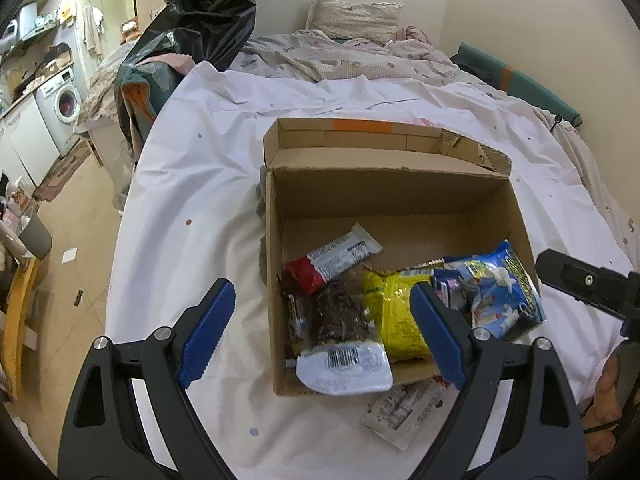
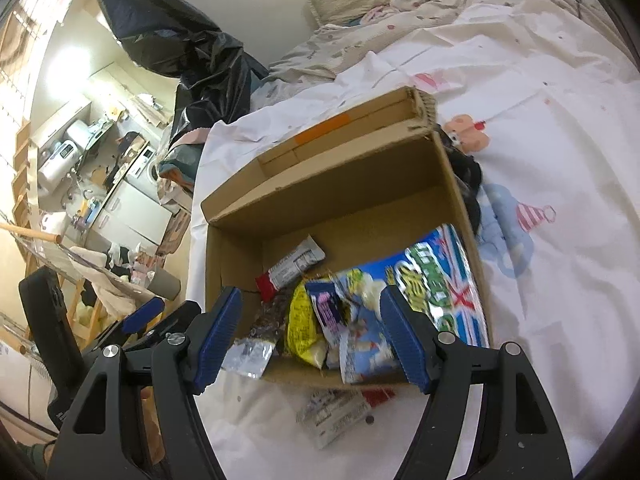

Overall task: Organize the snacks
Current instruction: 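Move both grippers to the last snacks on the sheet beside the box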

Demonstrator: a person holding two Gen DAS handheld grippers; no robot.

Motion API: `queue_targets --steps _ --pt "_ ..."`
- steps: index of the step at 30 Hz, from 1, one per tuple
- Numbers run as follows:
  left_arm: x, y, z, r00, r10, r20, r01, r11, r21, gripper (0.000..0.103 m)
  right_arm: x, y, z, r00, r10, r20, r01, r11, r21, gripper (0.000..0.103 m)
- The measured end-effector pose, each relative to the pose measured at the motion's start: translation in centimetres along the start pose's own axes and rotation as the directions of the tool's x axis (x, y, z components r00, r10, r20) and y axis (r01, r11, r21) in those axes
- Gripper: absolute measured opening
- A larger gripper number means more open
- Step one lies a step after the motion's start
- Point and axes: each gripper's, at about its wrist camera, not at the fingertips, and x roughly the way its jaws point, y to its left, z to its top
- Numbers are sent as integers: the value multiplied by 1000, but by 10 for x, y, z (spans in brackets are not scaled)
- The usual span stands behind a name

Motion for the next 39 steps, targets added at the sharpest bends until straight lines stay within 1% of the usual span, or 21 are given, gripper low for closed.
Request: queue_targets --steps 3,8,11,13,16,18,21,23,24,25,26,28,30,32,33,35,37,38,39 --pt "-6 0 -5 1000 -5 -2 5 1000 -3 87 -7 -3 -8 1000 -22 -2 22 1000 -6 75" --pt "-14 4 -15 999 -32 -17 31 999 -27 87 -16 -16 -26 999 -48 -25 49 998 34 75" --pt "-17 8 -22 999 -24 -26 23 999 -41 87 -20 -27 -36 997 -57 -41 60 996 69 75" --pt "-18 10 -28 999 -33 -41 30 998 -64 87 -22 -34 -42 997 -63 -49 67 993 93 75" --pt "-17 13 -36 997 -40 -70 34 996 -84 87 -21 -45 -51 993 -91 -76 100 988 114 79" --pt "-17 14 -39 996 -36 -78 29 996 -87 87 -16 -51 -55 989 -105 -102 118 985 124 85" --pt "-14 16 -44 995 -15 -100 6 995 -95 87 -2 -55 -62 980 -114 -160 136 982 132 86" --pt "-8 16 -46 991 -20 -129 7 995 -102 87 8 -56 -67 977 -90 -192 120 981 155 86" --pt "-4 17 -48 988 -30 -154 13 994 -110 87 18 -54 -70 973 -74 -220 112 980 167 86" --pt "-2 18 -50 986 -31 -163 12 993 -115 87 26 -53 -71 968 -72 -241 114 979 167 86" --pt "0 19 -50 986 -26 -166 6 993 -120 87 35 -50 -73 960 -78 -268 125 979 163 86" --pt "2 22 -51 985 -12 -169 -9 992 -127 87 56 -44 -78 951 -87 -296 141 976 166 86" --pt "5 26 -50 984 -11 -177 -13 990 -139 87 75 -36 -83 940 -64 -335 135 972 191 86" --pt "6 30 -49 983 -14 -183 -15 987 -158 87 90 -29 -88 937 -65 -342 148 964 222 86" --pt "6 32 -48 983 -21 -185 -12 984 -176 87 98 -25 -91 937 -88 -339 176 955 239 86" --pt "6 36 -46 983 -30 -183 -8 979 -204 87 111 -20 -98 925 -171 -340 263 932 249 86" --pt "3 40 -43 984 -32 -175 -7 975 -222 87 121 -10 -105 906 -282 -316 360 905 226 87" --pt "1 42 -42 985 -36 -170 -5 972 -234 87 125 -4 -107 898 -324 -299 391 899 199 88" --pt "-1 44 -41 985 -40 -166 -2 970 -245 87 129 4 -109 881 -379 -283 432 889 155 88"
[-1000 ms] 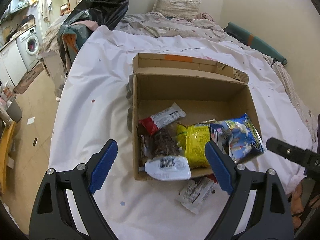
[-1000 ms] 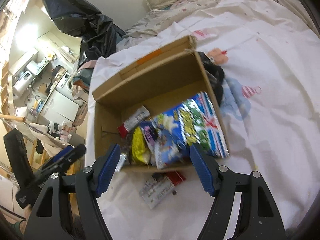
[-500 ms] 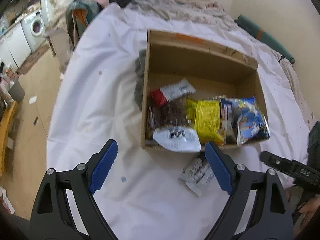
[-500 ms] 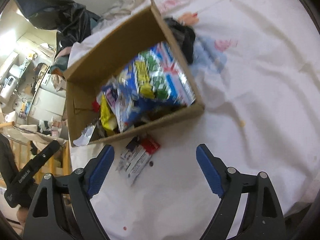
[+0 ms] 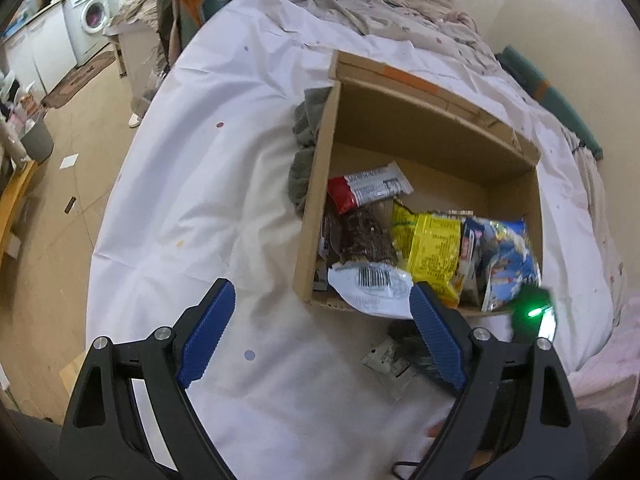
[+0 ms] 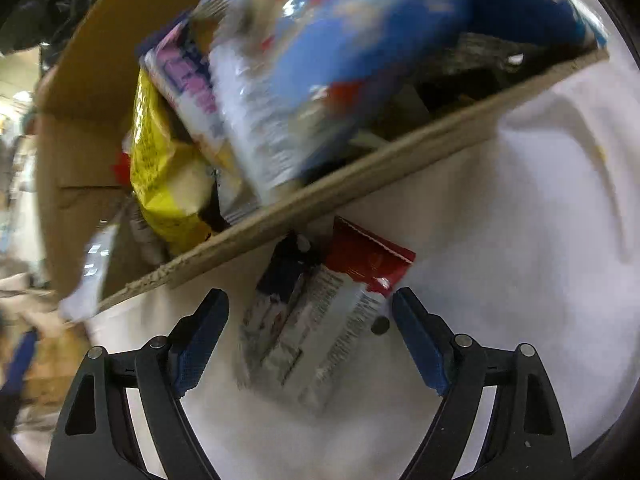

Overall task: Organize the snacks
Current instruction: 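Move both grippers to the last snacks on the sheet beside the box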

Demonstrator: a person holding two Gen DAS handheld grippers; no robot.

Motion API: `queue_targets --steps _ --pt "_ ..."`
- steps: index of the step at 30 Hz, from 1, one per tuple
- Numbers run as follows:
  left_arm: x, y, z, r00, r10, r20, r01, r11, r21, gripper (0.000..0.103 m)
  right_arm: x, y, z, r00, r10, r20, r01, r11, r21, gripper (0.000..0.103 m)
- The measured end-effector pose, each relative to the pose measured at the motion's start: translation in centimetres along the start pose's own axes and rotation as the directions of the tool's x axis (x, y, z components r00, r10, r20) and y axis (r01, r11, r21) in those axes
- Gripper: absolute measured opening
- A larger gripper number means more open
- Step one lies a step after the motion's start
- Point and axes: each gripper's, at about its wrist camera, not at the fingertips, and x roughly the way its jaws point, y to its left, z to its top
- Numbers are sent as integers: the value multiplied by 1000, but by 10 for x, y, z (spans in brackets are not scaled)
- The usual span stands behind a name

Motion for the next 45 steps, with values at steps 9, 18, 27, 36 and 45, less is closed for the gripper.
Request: queue_targets --steps 9,18,27,36,45 --pt "-16 -4 10 999 3 47 -4 1000 27 87 6 32 -18 987 -154 56 163 953 -255 70" --pt "-8 -1 7 1000 6 0 -6 1000 12 87 -18 19 -49 994 -23 -111 -23 919 -394 55" --pt "4 7 -5 997 63 -42 -63 998 14 87 -63 -8 -70 979 158 -130 -192 929 -318 83" --pt "42 3 -49 974 52 -223 -47 999 28 87 -82 -73 -29 967 235 -100 -245 964 -101 83" --pt "96 -33 -89 908 39 -418 39 984 176 52 -63 -61 -30 958 265 -109 -274 959 -75 83"
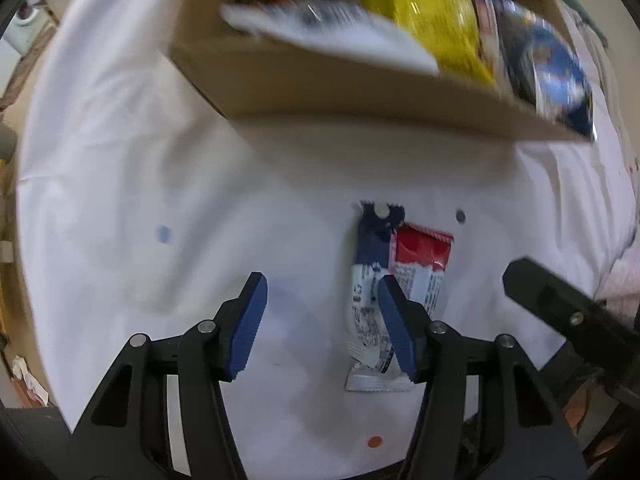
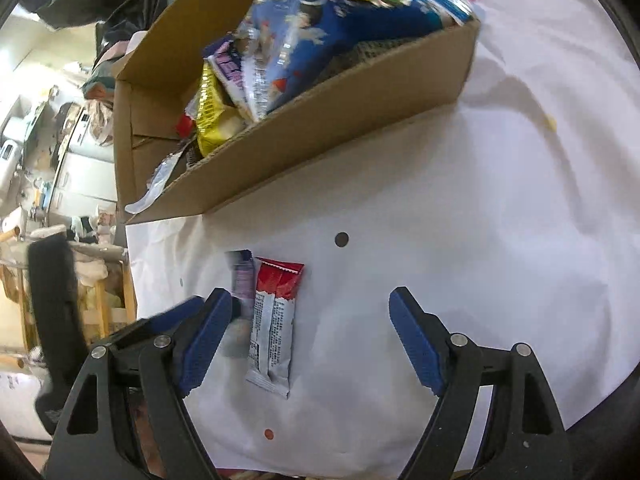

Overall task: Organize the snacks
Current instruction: 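Move both grippers to the last snacks on the sheet beside the box, then grasp the blue-and-white stick pack with the left gripper while the right gripper grasps the red-and-white bar, then carry both held snacks over the box and lower them inside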

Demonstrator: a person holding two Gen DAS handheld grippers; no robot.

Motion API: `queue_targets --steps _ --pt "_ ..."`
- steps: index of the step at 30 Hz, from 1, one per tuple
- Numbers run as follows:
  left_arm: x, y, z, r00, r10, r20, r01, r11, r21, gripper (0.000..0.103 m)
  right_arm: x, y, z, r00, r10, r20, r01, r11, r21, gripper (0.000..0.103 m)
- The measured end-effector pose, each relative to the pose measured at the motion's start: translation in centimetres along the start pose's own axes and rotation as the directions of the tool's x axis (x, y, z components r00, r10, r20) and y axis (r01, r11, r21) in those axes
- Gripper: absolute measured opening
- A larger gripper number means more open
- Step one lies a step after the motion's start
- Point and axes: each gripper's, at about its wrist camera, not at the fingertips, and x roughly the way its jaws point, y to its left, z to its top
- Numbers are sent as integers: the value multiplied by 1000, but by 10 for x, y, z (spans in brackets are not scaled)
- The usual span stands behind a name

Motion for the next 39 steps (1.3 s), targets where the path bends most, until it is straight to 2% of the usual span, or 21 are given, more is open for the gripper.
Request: queue_targets --steps 1,3,6,9,13,16,19,22,25,30,34,39 --pt "4 -3 -1 1000 12 -13 -12 1000 16 47 1 2 0 1000 -1 -4 1 1000 -4 83" --pt "6 -4 -1 999 46 -10 -46 998 34 15 6 3 -1 1000 2 -23 -2 1000 -8 83" --pt "6 -1 0 999 44 -18 -43 998 34 14 15 10 -2 999 -12 -44 10 999 -33 83" --pt "3 6 2 997 78 -12 -77 996 36 14 24 18 -3 996 -55 -67 49 996 -81 83" --pt "-11 28 3 994 105 23 -104 994 -46 14 44 36 -7 987 -135 -86 118 977 -175 83" --pt "-25 39 4 982 172 77 -164 981 -104 14 57 41 -15 976 -214 -49 199 957 -209 83" --pt "-31 44 7 984 157 85 -146 982 -123 14 71 52 -24 953 -303 -2 290 915 -279 85" --pt "-33 46 8 984 155 90 -144 982 -122 14 74 60 -32 936 -348 46 343 877 -337 83" --pt "-35 50 7 986 146 86 -135 983 -122 14 70 57 -31 935 -350 55 348 876 -334 72" --pt "-31 54 7 986 146 86 -134 983 -125 14 56 40 -22 946 -321 45 321 908 -268 33" --pt "-30 52 4 984 151 99 -138 982 -126 14 45 30 -17 967 -255 24 254 943 -213 33" --pt "-39 50 -3 981 143 135 -125 983 -131 14 28 26 -15 980 -196 40 200 962 -187 33"
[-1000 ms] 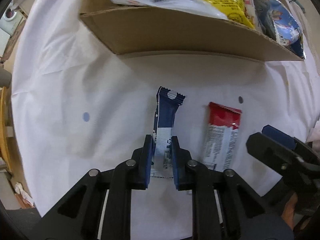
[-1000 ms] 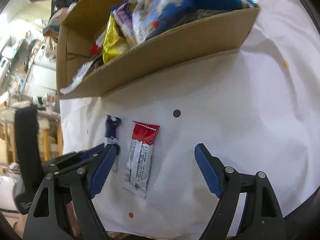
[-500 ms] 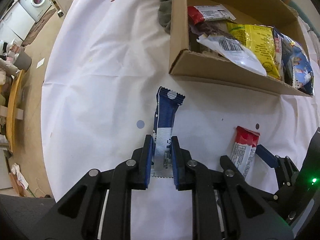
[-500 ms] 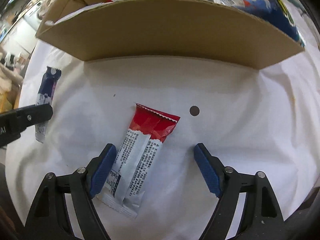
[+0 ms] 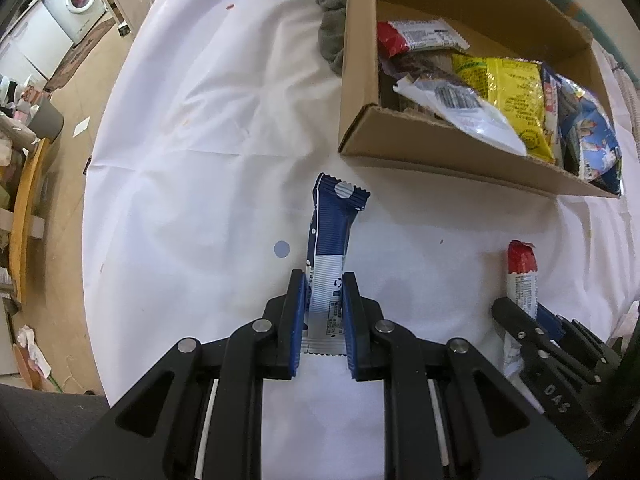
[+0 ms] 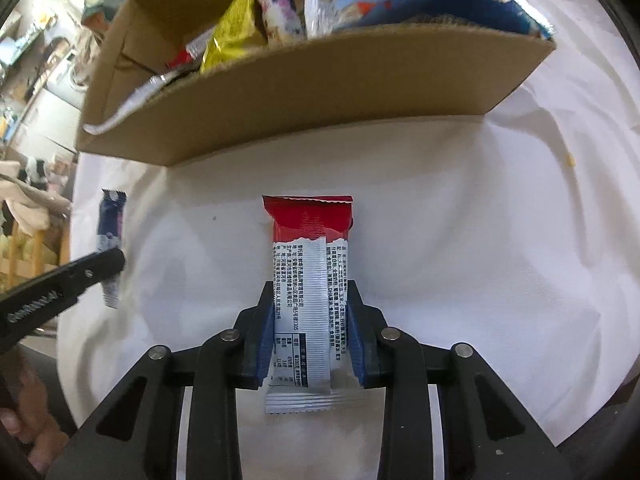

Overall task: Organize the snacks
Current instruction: 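Carry both held snacks over the box and lower them inside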

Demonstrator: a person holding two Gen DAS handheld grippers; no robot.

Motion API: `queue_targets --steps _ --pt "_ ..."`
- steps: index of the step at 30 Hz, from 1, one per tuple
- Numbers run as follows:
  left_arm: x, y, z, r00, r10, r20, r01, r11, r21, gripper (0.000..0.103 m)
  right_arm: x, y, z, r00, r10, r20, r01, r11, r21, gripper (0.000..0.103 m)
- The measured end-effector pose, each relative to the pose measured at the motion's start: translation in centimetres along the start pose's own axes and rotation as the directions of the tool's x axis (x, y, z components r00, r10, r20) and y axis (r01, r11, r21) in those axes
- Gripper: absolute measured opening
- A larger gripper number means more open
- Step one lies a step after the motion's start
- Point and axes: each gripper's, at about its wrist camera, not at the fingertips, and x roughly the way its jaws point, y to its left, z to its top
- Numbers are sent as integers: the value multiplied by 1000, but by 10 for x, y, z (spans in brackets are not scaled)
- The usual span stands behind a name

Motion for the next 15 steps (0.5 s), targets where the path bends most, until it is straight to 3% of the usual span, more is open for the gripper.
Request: queue_targets --steps 8,15 --pt "-39 -2 -10 995 -13 96 10 999 31 14 -44 -23 10 989 129 69 -134 988 78 33" --pt "-90 3 -2 975 -29 220 23 999 30 14 -90 -45 23 962 217 165 -234 968 91 33"
